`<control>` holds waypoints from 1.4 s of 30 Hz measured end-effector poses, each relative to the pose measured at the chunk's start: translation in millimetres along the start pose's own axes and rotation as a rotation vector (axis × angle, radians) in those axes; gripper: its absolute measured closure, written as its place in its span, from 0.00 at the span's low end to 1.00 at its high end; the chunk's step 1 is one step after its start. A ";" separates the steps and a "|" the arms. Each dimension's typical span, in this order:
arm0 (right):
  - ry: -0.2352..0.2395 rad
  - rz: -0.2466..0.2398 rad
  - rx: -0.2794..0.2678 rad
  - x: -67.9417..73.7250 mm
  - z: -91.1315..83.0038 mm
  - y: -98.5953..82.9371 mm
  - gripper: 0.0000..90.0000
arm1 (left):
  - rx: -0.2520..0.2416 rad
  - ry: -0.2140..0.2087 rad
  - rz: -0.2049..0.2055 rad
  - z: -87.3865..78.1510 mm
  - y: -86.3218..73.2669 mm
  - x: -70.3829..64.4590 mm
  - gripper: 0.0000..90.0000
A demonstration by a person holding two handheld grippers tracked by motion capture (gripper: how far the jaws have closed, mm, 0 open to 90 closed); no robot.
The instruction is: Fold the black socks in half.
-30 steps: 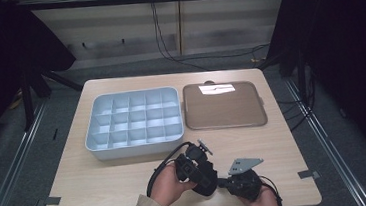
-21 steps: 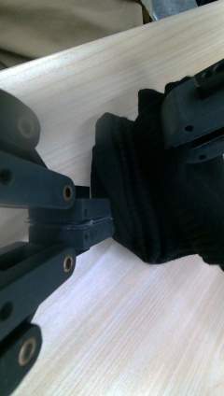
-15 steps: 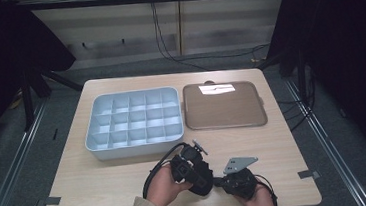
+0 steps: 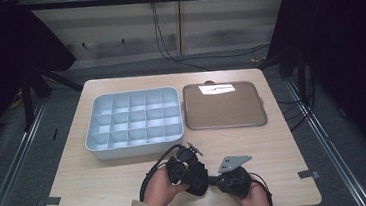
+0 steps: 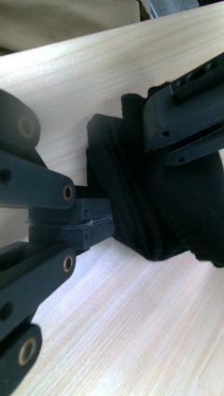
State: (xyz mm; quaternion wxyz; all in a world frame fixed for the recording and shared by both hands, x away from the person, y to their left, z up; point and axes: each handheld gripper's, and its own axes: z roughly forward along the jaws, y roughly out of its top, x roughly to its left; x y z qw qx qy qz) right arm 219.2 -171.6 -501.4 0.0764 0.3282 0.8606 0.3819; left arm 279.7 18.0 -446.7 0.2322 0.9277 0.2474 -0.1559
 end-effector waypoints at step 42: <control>-0.018 -0.005 -0.013 -1.8 0.1 2.7 0.86 | -0.008 0.042 -0.033 3.7 -7.9 11.9 0.92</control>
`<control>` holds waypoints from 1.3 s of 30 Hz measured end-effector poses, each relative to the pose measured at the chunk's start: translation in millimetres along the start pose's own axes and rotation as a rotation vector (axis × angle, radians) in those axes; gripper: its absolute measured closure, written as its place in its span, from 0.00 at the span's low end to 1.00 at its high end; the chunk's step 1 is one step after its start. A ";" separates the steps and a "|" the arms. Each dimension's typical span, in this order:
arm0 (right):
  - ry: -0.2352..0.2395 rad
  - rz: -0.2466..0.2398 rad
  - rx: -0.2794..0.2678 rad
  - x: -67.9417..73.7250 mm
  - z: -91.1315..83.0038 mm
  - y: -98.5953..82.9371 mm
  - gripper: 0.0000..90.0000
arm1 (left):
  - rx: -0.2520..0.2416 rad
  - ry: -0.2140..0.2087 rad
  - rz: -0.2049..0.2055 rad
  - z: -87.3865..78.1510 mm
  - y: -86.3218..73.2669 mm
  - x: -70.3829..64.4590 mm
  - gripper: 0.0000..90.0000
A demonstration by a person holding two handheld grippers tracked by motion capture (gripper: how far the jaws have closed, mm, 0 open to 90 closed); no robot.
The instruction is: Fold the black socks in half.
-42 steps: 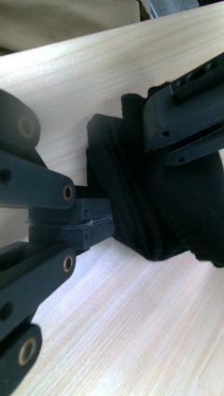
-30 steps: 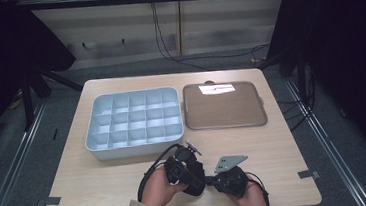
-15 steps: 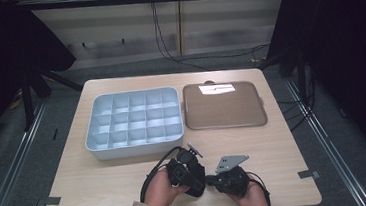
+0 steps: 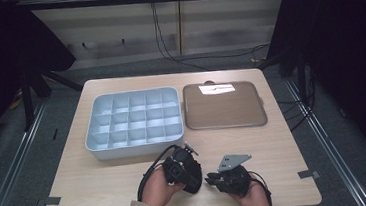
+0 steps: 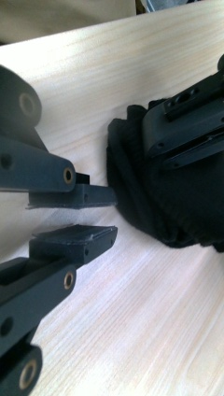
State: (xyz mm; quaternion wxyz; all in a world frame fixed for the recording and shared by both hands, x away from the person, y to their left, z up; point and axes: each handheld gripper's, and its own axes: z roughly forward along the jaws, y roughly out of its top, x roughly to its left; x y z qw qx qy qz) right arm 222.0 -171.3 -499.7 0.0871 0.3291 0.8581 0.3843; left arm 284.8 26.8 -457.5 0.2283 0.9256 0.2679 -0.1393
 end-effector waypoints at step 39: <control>-0.056 0.023 -0.028 -7.2 0.9 -5.1 0.51 | -0.008 -0.003 -0.010 -6.2 -8.5 5.0 0.81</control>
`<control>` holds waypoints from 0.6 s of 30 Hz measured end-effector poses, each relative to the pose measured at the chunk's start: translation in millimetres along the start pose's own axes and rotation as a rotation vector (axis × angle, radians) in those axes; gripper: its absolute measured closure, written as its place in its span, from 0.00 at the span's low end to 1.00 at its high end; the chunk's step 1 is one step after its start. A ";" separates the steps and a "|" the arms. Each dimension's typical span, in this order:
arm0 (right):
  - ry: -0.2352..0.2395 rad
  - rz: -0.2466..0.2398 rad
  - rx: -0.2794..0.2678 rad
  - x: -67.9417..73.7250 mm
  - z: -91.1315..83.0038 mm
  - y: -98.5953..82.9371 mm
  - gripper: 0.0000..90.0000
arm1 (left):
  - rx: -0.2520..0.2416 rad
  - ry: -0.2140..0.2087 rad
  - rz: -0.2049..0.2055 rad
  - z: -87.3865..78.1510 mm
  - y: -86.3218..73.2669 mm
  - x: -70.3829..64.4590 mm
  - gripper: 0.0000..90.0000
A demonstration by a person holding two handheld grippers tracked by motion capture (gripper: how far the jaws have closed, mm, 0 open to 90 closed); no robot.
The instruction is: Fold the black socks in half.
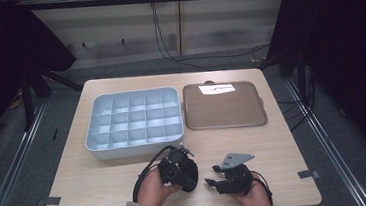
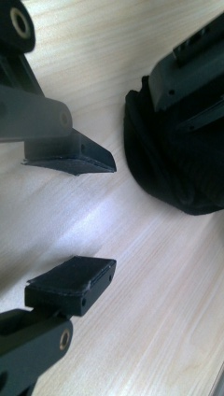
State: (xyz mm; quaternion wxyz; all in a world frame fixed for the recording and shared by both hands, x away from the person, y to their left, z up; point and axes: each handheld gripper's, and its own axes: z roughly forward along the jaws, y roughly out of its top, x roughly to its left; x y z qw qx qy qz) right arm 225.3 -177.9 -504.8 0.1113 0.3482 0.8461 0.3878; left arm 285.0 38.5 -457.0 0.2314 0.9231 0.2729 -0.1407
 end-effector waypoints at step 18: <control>-0.034 -0.011 -0.015 -2.4 0.6 -3.5 0.40 | -0.003 -0.008 -0.023 -9.1 1.0 0.3 0.76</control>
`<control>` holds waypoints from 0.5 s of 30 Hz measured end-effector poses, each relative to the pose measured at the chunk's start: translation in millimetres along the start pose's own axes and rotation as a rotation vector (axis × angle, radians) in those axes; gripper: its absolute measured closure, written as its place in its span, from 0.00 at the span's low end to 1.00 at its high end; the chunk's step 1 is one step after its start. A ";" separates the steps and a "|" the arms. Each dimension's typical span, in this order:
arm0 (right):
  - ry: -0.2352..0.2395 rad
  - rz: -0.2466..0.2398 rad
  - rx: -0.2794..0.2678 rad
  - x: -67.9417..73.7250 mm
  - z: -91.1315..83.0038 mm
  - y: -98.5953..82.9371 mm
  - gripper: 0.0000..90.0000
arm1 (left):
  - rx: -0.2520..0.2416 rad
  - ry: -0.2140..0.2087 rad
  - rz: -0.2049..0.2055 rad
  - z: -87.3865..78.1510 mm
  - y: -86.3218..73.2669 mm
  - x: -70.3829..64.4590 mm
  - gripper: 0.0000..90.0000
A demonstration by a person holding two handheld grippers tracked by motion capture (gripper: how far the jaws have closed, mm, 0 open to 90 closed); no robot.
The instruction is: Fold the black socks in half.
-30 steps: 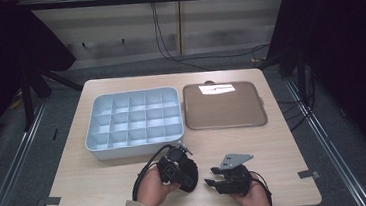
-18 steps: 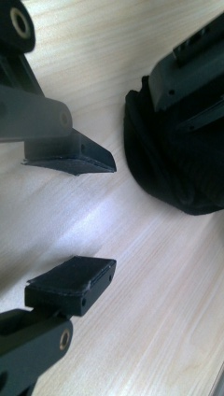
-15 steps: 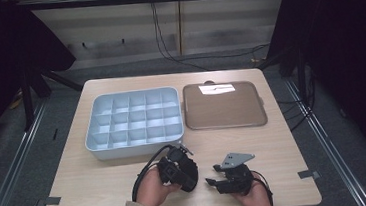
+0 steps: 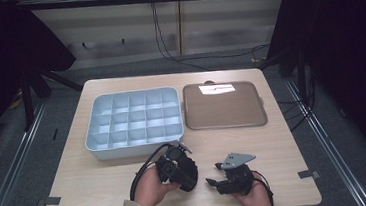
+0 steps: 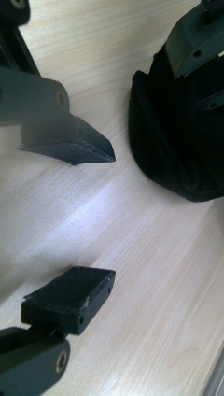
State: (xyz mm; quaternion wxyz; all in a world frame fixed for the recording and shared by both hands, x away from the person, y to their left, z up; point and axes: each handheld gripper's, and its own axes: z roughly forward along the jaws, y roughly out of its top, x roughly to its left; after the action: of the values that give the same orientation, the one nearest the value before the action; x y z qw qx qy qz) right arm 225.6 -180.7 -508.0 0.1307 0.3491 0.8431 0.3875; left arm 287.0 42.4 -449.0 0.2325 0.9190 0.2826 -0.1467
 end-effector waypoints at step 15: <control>-0.009 -0.020 0.000 1.1 0.9 -0.3 0.38 | 0.007 0.027 0.002 -9.7 2.7 -1.2 0.71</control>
State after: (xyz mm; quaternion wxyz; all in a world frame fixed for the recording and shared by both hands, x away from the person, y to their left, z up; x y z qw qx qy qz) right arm 225.0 -179.6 -508.7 0.1383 0.3424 0.8460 0.3845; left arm 289.0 44.8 -439.4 0.2254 0.9220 0.2843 -0.1353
